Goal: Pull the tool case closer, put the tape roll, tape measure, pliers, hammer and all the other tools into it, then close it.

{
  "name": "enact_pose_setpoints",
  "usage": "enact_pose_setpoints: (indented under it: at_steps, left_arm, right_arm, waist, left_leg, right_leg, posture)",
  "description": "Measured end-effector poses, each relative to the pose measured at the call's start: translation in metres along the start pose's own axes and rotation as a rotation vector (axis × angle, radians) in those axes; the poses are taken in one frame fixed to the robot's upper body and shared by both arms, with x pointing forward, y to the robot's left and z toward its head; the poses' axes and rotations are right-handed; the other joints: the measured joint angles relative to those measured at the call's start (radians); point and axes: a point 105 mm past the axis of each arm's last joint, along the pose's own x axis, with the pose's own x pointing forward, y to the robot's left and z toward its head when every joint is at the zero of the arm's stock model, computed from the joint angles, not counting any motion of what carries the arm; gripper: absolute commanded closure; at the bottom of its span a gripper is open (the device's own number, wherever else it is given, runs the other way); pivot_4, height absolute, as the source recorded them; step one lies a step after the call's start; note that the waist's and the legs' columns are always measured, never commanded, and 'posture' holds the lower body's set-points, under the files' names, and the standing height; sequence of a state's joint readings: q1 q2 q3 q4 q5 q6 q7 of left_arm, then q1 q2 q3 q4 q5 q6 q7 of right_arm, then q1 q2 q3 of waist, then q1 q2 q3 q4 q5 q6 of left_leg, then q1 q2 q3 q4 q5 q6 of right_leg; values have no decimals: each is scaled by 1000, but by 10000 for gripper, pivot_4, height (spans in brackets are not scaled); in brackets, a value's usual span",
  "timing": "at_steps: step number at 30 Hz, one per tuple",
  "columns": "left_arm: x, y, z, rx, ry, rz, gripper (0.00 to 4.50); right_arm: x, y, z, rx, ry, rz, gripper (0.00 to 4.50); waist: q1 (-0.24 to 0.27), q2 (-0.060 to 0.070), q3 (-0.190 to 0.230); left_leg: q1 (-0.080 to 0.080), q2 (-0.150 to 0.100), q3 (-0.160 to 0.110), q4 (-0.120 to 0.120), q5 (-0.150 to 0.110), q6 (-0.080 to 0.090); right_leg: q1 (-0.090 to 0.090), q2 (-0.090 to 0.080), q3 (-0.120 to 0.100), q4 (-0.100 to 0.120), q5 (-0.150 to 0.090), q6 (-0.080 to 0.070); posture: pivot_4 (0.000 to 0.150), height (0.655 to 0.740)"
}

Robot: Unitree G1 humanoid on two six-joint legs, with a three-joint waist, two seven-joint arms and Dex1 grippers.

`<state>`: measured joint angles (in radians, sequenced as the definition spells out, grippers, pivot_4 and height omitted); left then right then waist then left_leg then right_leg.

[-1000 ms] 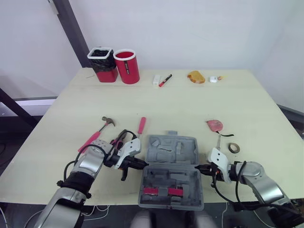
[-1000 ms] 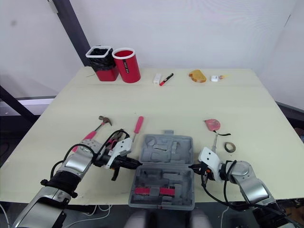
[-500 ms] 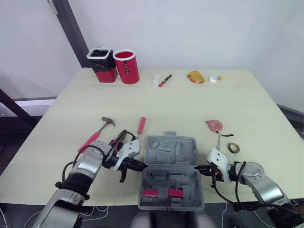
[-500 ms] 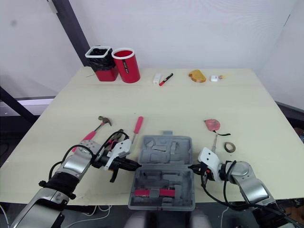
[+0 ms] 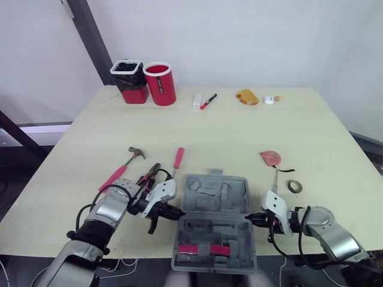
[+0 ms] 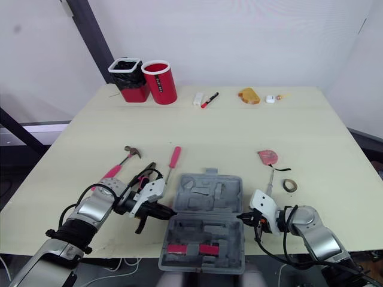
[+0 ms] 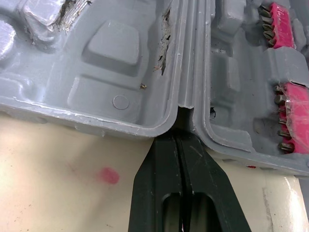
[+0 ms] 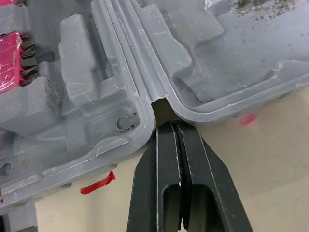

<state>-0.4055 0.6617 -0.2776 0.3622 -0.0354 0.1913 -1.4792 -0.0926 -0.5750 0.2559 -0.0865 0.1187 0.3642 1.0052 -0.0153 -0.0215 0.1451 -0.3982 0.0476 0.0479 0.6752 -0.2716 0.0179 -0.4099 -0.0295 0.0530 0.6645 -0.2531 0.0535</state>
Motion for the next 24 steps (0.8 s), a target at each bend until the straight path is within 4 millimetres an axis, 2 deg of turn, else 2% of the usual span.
enact_pose_setpoints:
  at_steps: [24]
  left_arm:
    - [3, -7, -1, 5, 2, -39, 44501]
  right_arm:
    - [-4, 4, -3, 3, 17, 13, 45000]
  waist:
    - [2, 0, 0]
  left_leg:
    - [0, 0, 0, 0, 0, 0]
  right_leg:
    - [0, 0, 0, 0, 0, 0]
  posture:
    - [1500, 7400]
